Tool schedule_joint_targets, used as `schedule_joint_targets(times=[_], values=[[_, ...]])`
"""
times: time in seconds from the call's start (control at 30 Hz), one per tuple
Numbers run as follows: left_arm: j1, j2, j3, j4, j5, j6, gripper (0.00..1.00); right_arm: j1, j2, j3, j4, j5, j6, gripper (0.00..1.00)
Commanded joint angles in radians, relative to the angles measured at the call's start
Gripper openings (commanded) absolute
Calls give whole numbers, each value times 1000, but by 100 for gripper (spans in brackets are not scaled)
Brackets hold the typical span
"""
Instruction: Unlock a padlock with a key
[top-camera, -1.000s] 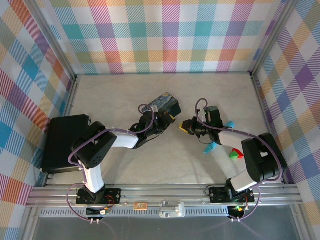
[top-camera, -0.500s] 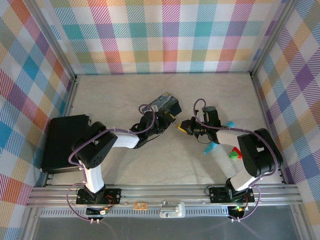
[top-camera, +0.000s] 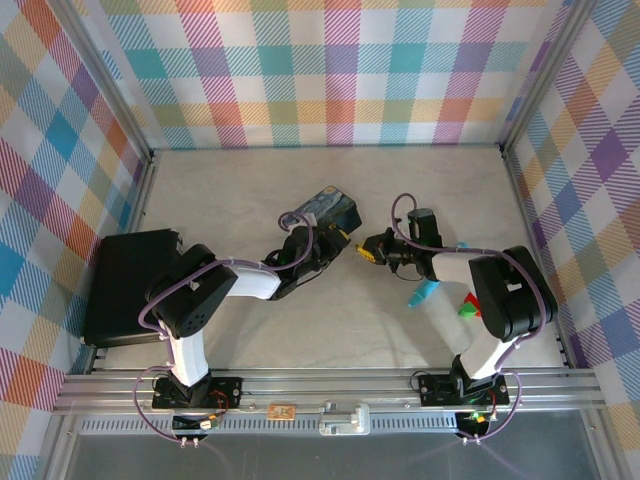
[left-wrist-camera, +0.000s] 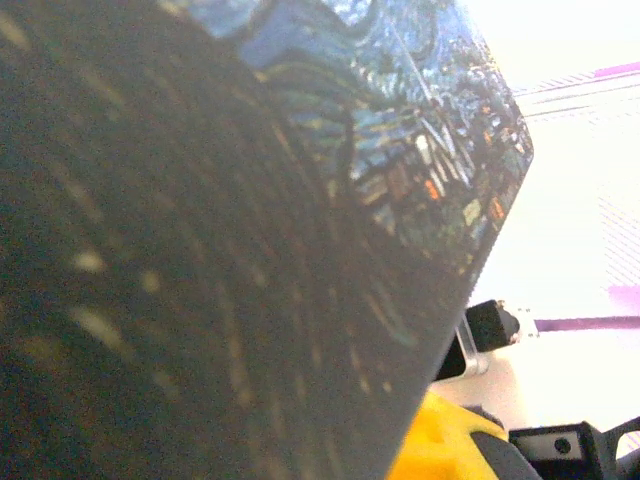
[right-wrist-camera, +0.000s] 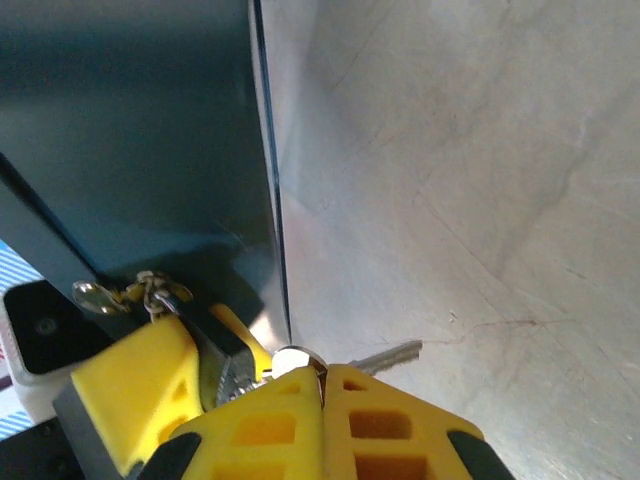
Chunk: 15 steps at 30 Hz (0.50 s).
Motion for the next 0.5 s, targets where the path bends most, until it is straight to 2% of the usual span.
schedule_joint_targets(times=[0.0, 0.2, 0.47], values=[[-51, 16, 10, -45, 46, 48, 0, 23, -11, -12, 228, -93, 100, 0], [-50, 21, 39, -83, -41, 71, 0, 36, -44, -35, 223, -92, 121, 0], [-41, 8, 42, -179, -165, 116, 0, 35, -160, -26, -76, -30, -72, 0]])
